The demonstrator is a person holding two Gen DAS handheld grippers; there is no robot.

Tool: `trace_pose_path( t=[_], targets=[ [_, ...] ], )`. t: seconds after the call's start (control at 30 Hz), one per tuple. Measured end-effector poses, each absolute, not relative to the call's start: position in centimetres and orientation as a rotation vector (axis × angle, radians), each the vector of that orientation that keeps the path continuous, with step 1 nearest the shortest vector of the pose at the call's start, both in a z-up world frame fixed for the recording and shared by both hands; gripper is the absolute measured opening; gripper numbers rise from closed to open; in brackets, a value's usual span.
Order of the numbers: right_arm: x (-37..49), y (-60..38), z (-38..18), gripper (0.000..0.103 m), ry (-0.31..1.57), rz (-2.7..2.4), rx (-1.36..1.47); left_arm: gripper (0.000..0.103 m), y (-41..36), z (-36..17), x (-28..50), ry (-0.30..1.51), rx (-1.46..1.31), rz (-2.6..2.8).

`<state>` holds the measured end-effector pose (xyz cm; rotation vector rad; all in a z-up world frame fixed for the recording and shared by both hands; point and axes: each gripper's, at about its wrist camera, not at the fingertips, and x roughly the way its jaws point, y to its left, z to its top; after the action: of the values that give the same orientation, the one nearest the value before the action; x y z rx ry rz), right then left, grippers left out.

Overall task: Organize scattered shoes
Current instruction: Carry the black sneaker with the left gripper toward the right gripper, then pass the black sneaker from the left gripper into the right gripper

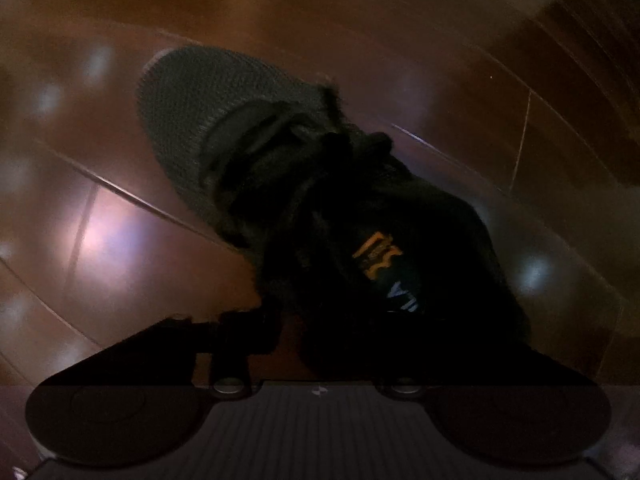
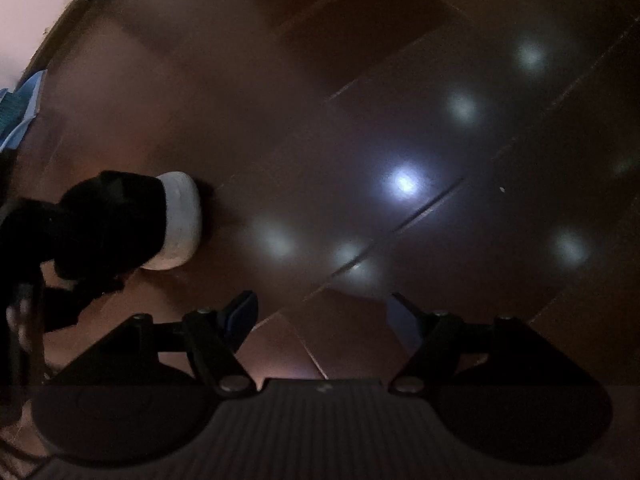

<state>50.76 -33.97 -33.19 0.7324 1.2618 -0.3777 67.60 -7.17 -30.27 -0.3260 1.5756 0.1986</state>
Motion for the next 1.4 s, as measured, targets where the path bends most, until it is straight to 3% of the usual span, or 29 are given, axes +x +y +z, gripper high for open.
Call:
trace_pose_path(
  t=[0.17,0.43,0.7,1.03,1.4],
  targets=[
    [50.3,-35.1,-33.1,0.074,1.246,-0.396,0.746,0.028,-6.8,-29.3,67.1,1.571,-0.299,0.198],
    [47.8,-36.5,-33.0,0.074,1.211,-0.442,0.79,0.022,-7.0,-27.4,65.3,1.587,-0.18,0.132],
    [42.5,-38.6,-32.3,0.074,1.185,-0.523,0.856,0.017,-11.0,-21.7,60.1,1.618,-0.124,-0.021],
    [31.5,-43.4,-29.2,0.074,1.077,-0.641,0.948,0.012,-17.3,-16.1,49.1,1.627,0.042,-0.268],
    [12.9,-45.9,-22.7,0.074,0.973,-0.802,1.074,0.012,-24.1,-9.0,29.4,1.643,0.176,-0.544]
  ],
)
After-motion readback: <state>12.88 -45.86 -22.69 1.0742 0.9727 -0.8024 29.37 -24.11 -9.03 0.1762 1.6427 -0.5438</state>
